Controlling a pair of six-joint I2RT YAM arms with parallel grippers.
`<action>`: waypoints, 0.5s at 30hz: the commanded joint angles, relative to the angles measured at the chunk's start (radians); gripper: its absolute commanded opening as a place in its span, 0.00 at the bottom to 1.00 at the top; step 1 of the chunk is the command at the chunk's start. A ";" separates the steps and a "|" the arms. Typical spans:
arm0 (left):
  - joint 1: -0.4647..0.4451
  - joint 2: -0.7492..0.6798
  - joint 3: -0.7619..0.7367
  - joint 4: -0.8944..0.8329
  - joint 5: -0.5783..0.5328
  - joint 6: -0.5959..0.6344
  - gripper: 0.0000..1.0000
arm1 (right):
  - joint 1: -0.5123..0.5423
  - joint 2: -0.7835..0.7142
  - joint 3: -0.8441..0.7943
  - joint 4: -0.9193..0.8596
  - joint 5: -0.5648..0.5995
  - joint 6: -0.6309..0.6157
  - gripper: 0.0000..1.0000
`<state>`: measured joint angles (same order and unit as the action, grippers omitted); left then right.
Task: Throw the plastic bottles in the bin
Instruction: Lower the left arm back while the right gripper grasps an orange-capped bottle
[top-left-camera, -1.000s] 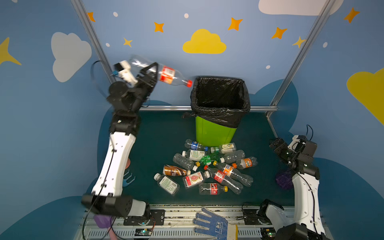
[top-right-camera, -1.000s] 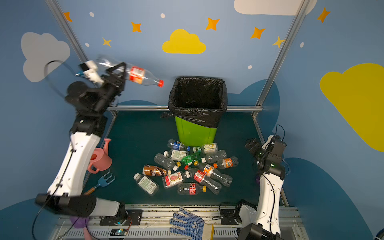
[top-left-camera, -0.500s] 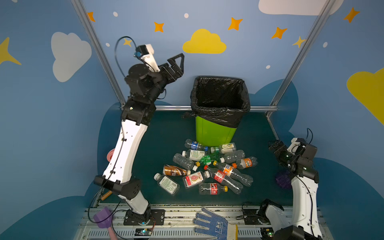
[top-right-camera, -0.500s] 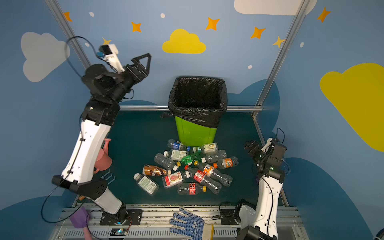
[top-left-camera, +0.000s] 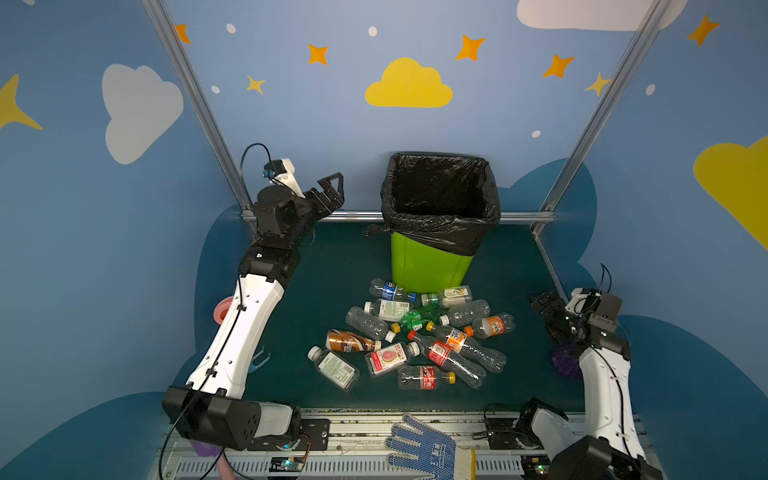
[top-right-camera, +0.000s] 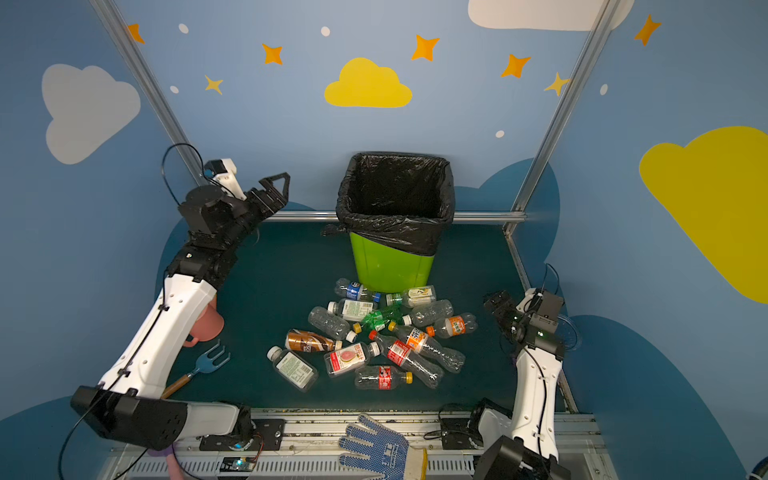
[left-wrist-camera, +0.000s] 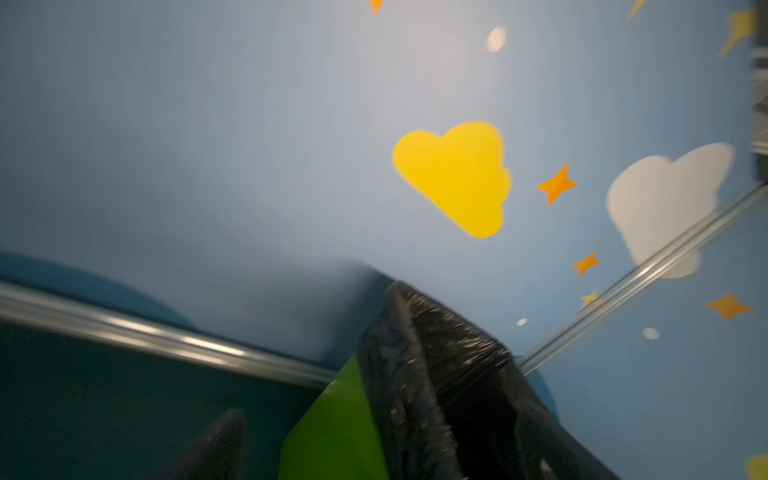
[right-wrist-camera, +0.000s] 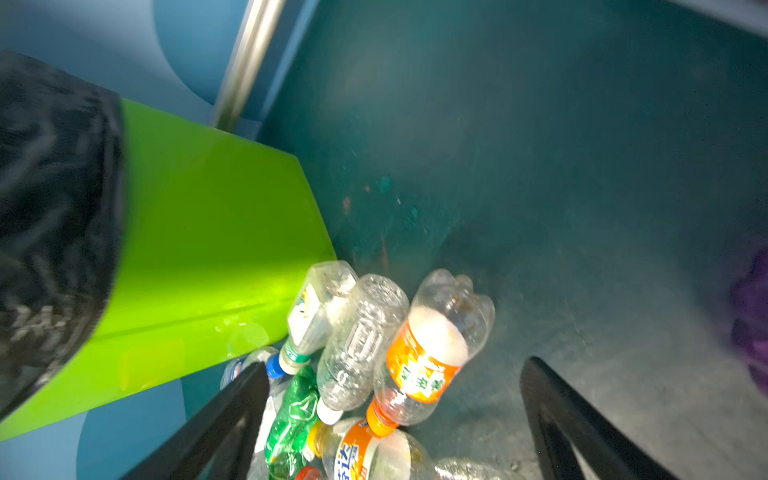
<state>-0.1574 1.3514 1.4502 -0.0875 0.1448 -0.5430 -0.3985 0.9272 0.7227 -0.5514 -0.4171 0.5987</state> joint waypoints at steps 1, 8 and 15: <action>0.035 -0.088 -0.081 -0.024 0.006 0.011 1.00 | 0.037 0.001 -0.046 -0.045 -0.007 0.033 0.93; 0.097 -0.173 -0.349 -0.062 0.018 0.027 1.00 | 0.143 0.002 -0.164 0.019 0.033 0.107 0.91; 0.123 -0.241 -0.525 -0.114 -0.019 0.014 1.00 | 0.241 0.109 -0.184 0.130 0.040 0.162 0.89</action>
<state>-0.0402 1.1446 0.9588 -0.1703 0.1478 -0.5320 -0.1806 1.0103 0.5434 -0.4854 -0.3981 0.7288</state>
